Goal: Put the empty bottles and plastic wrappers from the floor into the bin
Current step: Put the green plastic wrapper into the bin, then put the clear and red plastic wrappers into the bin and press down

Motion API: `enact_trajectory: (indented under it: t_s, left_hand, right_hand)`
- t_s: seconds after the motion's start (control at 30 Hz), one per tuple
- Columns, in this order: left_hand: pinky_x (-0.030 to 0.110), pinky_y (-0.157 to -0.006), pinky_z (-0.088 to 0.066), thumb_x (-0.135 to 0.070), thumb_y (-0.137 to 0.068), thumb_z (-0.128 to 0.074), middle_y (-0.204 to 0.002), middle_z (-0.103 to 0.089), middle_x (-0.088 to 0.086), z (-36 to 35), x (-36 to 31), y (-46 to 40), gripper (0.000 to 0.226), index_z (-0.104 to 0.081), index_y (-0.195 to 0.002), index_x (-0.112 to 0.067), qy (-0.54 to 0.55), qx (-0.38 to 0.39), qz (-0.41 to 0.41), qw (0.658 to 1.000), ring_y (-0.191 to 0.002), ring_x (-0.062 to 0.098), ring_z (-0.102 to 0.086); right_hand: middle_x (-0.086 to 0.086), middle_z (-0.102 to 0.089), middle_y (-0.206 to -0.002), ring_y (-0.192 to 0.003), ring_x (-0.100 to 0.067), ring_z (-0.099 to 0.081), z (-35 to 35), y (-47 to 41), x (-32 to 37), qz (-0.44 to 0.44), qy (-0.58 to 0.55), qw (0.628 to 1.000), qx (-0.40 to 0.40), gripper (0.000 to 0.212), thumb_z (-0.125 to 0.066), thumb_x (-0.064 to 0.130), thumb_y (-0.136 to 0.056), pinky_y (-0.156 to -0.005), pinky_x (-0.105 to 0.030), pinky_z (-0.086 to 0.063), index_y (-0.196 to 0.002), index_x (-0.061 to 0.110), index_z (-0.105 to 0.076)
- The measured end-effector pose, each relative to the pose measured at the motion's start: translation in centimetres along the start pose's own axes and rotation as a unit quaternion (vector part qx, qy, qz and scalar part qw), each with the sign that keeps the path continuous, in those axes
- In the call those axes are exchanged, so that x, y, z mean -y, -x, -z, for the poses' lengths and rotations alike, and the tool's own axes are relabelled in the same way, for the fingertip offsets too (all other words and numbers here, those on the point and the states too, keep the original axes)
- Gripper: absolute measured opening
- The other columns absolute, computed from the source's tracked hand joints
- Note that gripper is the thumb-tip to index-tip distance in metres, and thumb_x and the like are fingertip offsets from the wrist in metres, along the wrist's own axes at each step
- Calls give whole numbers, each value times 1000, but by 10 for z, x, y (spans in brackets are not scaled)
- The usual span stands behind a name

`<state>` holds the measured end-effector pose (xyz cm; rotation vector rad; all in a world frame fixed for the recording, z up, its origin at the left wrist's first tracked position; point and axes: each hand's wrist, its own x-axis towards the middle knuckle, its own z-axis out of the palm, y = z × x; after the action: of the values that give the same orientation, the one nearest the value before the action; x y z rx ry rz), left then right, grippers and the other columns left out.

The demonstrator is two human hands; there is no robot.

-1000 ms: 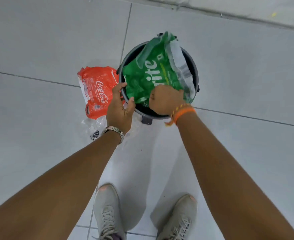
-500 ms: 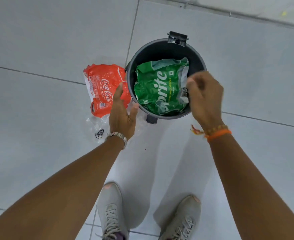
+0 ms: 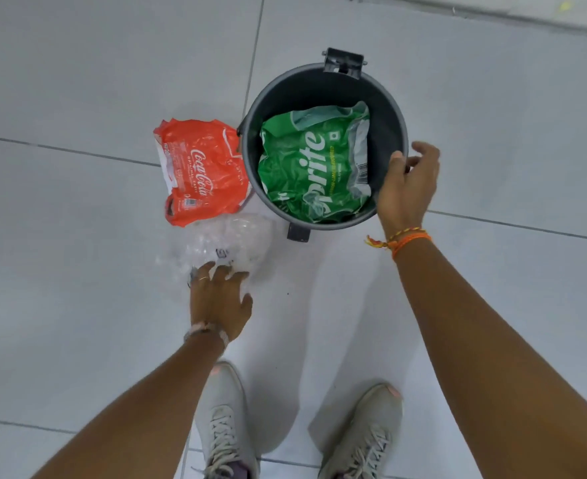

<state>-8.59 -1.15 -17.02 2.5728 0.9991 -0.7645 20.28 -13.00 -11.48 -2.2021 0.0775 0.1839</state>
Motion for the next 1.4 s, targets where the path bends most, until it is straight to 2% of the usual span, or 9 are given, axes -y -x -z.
enact_trajectory:
  t_s: [0.23,0.47,0.57,0.63,0.7,0.97,1.07,1.2,1.4]
  left_hand:
    - [33,-84,-50,-20,-84,-74,-97,-71,-1,116,-51,84,16,-72,-101,-20,355,-463,58,810,-88,26,-67]
    - [48,-78,-53,-3,-87,-67,-93,-67,11,233,-146,39,12,-65,-98,-8,450,-586,-201,643,-84,37,-66]
    - [50,-84,-50,-6,-82,-65,-97,-69,8,217,-177,-13,20,-70,-101,-4,370,-494,-250,746,-90,35,-62]
    - [45,-92,-48,-14,-88,-61,-109,-66,11,188,-179,-51,33,-64,-121,-13,229,-278,-201,911,-103,34,-59]
    - [43,-95,-46,-18,-93,-54,-121,-62,17,159,-173,-84,44,-53,-137,-17,81,-46,-174,980,-113,38,-57]
    - [36,-74,-52,-21,-95,-48,-120,-63,9,170,-175,-125,52,-47,-147,-23,-6,158,-208,965,-90,26,-62]
    - [31,-66,-56,-23,-95,-51,-92,-72,-5,198,-159,-104,23,-68,-110,-28,179,-162,-186,953,-74,16,-67]
    - [24,-54,-43,-23,-90,-57,-67,-63,-11,189,-67,-69,8,-64,-86,-23,344,-465,-52,814,-58,13,-61]
    - [51,-112,-34,-54,-83,-66,-156,-38,11,80,48,-83,40,-71,-117,-33,-16,71,43,996,-146,43,-25]
  right_hand:
    - [-12,-69,-113,-108,-37,-63,-7,5,-4,-13,8,1000,-9,31,-44,33,-104,-92,-53,-52,-126,13,-54]
    - [2,-65,-108,-104,-27,-60,-4,0,-7,-47,-24,999,8,26,-50,33,-100,-92,-40,-51,-120,17,-55]
    - [5,-57,-103,-98,-21,-55,-2,-6,-9,-61,-41,997,36,30,-53,30,-103,-93,-41,-50,-126,11,-56]
    - [-1,-64,-103,-98,-26,-62,-5,-1,-6,-40,-30,999,13,29,-50,32,-103,-92,-47,-54,-122,11,-56]
    - [-6,-68,-108,-104,-30,-64,-7,6,-3,-30,-27,999,-10,29,-45,36,-102,-92,-49,-54,-117,14,-58]
    - [-6,-68,-109,-102,-27,-64,-11,6,-4,-27,-28,999,-32,30,-45,36,-101,-91,-48,-55,-115,13,-60]
    - [-8,-68,-111,-104,-28,-64,-11,5,-5,-28,-20,999,-33,33,-45,37,-101,-91,-47,-55,-116,12,-60]
    - [-11,-68,-111,-102,-29,-65,-10,4,-6,-21,-20,999,-28,34,-44,35,-101,-89,-47,-55,-117,10,-59]
    - [-12,-68,-112,-104,-30,-63,-11,4,-7,-22,-32,999,-29,33,-45,33,-101,-91,-47,-54,-117,7,-59]
